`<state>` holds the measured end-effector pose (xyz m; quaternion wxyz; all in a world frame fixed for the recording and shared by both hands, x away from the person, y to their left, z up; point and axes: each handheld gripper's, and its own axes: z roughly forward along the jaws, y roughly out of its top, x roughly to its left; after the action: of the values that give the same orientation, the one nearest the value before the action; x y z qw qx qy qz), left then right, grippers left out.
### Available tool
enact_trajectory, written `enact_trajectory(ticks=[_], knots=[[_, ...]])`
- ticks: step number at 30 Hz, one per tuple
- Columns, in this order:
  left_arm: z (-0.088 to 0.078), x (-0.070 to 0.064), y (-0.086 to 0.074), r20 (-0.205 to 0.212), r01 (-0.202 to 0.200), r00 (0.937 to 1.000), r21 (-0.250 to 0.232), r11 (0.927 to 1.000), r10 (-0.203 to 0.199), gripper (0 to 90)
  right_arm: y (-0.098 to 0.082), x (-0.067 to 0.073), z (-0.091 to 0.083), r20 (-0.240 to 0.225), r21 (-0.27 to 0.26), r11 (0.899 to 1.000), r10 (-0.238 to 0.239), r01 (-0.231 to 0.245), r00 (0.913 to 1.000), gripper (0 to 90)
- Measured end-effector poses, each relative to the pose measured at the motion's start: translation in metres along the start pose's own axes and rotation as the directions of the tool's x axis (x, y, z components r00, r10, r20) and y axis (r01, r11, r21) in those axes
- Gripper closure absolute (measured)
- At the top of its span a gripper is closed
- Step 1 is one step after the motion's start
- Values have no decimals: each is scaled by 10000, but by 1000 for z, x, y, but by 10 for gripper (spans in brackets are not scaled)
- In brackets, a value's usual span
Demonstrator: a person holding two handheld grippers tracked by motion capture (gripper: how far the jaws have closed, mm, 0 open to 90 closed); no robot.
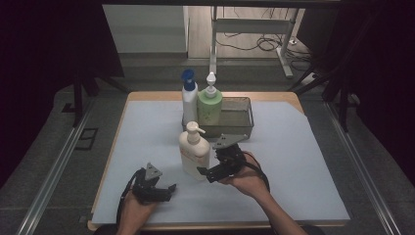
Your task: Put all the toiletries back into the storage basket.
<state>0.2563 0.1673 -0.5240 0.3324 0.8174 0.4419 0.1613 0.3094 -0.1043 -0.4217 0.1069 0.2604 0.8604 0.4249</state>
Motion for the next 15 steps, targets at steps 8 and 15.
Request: enact_trajectory(ticks=[8,15], knots=[[0,0,0,1,2,10000,-1,10000,-2,120,14,4,17,225,-60,9999,-124,125,9997,113],[0,0,0,1,5,10000,1,10000,-5,120,19,8,31,521,-31,9994,-342,344,9981,168]])
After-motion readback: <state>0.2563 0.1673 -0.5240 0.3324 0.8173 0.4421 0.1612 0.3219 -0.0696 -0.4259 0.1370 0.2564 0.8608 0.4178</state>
